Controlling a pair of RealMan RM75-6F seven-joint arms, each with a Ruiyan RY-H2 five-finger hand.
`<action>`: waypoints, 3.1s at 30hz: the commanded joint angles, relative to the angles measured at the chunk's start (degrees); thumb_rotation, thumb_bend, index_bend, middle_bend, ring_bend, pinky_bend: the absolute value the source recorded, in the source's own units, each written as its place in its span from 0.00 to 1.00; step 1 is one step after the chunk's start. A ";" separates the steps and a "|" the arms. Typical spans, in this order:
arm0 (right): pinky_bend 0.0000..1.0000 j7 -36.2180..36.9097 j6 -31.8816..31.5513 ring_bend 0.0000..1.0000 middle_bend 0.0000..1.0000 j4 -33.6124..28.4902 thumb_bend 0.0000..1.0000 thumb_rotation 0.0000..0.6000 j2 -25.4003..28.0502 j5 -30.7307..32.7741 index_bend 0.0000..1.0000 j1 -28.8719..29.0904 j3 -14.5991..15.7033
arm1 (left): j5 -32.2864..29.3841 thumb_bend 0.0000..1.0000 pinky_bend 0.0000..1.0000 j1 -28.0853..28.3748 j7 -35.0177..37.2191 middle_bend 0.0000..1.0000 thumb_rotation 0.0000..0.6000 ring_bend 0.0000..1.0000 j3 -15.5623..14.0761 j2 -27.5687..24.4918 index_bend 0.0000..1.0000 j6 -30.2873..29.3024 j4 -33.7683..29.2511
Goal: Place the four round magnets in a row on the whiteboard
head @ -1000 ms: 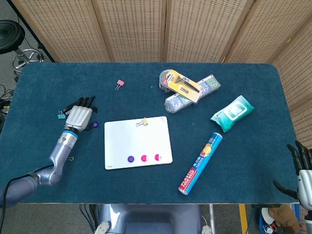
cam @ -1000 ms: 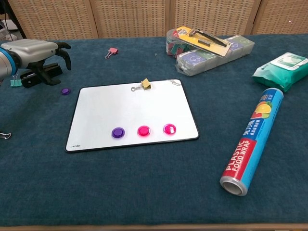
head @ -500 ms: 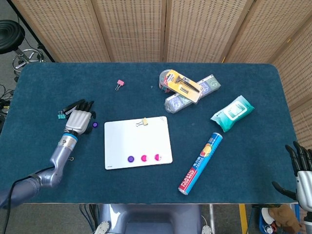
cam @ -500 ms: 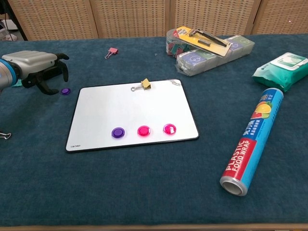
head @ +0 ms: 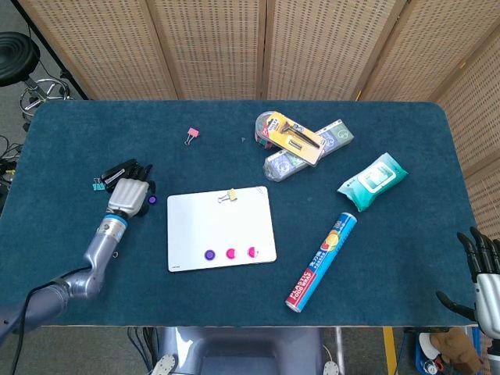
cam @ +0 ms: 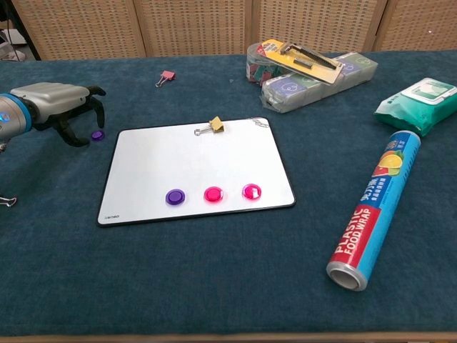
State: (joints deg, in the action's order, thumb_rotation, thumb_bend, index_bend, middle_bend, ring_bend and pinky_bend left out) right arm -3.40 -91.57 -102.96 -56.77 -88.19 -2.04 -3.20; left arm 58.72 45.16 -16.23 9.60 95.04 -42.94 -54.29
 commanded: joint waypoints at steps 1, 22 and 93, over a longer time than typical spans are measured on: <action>0.00 0.06 -0.03 0.00 0.00 -0.03 0.00 1.00 0.03 0.00 0.00 -0.01 -0.01 | -0.07 0.34 0.00 0.11 -0.26 0.00 1.00 0.00 0.09 0.18 0.42 0.05 0.19; 0.00 0.59 0.12 0.00 0.00 -0.21 0.00 1.00 0.38 0.13 0.00 -0.03 -0.01 | -0.76 0.35 0.00 0.27 -1.84 0.00 1.00 0.00 0.19 1.79 0.49 0.71 1.70; 0.00 1.62 0.12 0.00 0.00 -1.16 0.00 1.00 1.59 0.24 0.00 -0.38 0.20 | 15.42 0.36 0.00 -5.73 -5.91 0.00 1.00 0.00 -10.30 -10.42 0.56 -8.59 -33.55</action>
State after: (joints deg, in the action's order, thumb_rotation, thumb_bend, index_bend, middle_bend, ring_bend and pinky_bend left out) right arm -1.78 -91.45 -104.12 -55.19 -87.95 -2.43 -3.01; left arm 74.08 39.48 -21.99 -0.65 84.54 -51.43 -87.87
